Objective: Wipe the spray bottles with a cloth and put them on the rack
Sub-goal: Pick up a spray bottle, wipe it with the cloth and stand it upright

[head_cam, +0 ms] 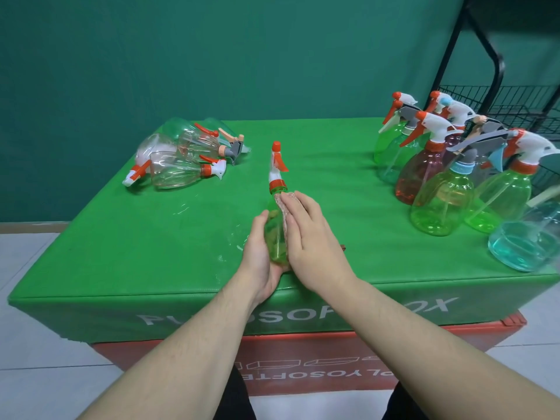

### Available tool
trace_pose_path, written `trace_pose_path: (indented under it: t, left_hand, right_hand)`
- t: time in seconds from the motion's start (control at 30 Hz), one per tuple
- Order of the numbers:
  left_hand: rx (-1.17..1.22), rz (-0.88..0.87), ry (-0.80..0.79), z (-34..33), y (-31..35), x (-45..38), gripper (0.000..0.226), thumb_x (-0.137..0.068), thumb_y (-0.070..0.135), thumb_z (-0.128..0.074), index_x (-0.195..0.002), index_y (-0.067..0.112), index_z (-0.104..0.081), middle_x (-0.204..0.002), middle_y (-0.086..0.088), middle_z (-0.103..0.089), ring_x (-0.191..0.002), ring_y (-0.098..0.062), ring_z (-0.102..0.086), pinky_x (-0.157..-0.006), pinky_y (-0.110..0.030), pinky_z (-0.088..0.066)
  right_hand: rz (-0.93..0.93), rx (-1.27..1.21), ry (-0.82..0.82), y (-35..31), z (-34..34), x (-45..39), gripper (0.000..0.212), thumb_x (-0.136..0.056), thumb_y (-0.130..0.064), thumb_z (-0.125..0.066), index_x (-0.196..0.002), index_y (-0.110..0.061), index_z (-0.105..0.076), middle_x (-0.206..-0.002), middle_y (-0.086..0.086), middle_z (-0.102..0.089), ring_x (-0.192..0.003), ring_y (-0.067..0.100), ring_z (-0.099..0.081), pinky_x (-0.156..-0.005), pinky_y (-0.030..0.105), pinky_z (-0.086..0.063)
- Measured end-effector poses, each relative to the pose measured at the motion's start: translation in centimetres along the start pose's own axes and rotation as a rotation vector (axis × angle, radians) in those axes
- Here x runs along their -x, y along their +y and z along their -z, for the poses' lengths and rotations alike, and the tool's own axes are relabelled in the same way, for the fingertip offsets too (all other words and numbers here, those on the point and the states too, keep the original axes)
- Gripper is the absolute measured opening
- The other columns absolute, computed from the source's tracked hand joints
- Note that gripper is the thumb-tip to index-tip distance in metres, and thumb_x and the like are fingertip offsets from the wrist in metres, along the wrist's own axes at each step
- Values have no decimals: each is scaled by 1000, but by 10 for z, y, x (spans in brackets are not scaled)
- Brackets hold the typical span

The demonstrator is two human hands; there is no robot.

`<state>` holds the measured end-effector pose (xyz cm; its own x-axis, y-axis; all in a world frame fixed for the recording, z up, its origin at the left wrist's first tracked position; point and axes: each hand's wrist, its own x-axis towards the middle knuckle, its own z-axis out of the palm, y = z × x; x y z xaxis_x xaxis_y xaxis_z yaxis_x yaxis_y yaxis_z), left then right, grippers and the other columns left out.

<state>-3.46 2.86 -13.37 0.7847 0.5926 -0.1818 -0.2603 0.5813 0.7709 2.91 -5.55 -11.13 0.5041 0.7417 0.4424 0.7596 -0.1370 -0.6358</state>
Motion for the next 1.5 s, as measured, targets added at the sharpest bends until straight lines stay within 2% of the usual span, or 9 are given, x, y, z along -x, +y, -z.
trace_pose_path:
  t: [0.1,0.2,0.4,0.53,0.67,0.9,1.07,1.27,1.5]
  left_hand:
    - [-46,-24,39,1,0,-2,58,-103,58,-45,-129,12,-69,-126,-13,-72,-114,-22,-71,-81,-31,-61]
    - [-40,-7,48,2,-2,-5,105,-73,77,-75,-150,12,-45,-141,-15,-63,-129,-30,-62,-109,-45,-49]
    - [-1,-76,86,1,-3,-3,78,-82,58,-72,-142,15,-44,-136,-22,-64,-124,-38,-64,-110,-57,-48]
    - [-23,-23,5,0,1,-1,99,-78,68,-76,-149,7,-45,-137,-20,-64,-126,-34,-64,-108,-49,-51]
    - [-66,24,-56,-3,3,1,75,-94,67,-46,-133,6,-64,-131,-16,-70,-122,-26,-67,-103,-39,-51]
    - [-45,53,-52,0,4,1,54,-107,54,-38,-129,16,-69,-130,-9,-71,-124,-23,-66,-88,-38,-57]
    - [19,85,-67,0,7,2,44,-106,52,-38,-124,27,-70,-130,-8,-71,-124,-29,-66,-97,-55,-52]
    - [43,82,-64,2,7,3,53,-108,52,-31,-122,20,-70,-123,-12,-74,-108,-30,-73,-95,-56,-53]
    - [84,48,-30,1,5,2,58,-108,50,-32,-99,24,-83,-115,-9,-77,-104,-26,-74,-85,-47,-56]
  right_hand:
    - [65,65,-4,5,-4,13,54,-105,-35,-25,-152,-18,-43,-158,7,-35,-150,18,-27,-124,39,-22]
    - [116,116,-9,11,-7,25,51,-106,-32,-29,-154,-18,-40,-161,9,-30,-152,24,-22,-124,47,-21]
    - [171,149,-15,24,-9,43,50,-106,-30,-34,-156,-25,-35,-165,3,-22,-155,28,-14,-126,48,-18]
    - [195,155,33,19,-6,43,48,-106,-27,-37,-153,-23,-40,-163,3,-24,-156,27,-9,-127,41,-11]
    - [222,209,66,13,-3,39,46,-105,-25,-38,-151,-23,-41,-162,3,-27,-156,28,-6,-127,38,-5]
    - [140,117,84,8,0,10,44,-105,-27,-37,-145,-18,-51,-154,6,-39,-148,25,-29,-126,40,-18]
    - [7,50,-11,-4,7,-22,41,-106,-27,-38,-142,-19,-56,-152,1,-43,-139,18,-39,-120,32,-27]
    - [-178,-129,-38,-10,6,-44,40,-109,-29,-34,-144,-26,-54,-150,-7,-42,-133,9,-45,-114,35,-36]
    - [-31,-25,-25,-6,1,-20,46,-107,-30,-30,-147,-23,-51,-153,-4,-42,-140,11,-39,-119,29,-30]
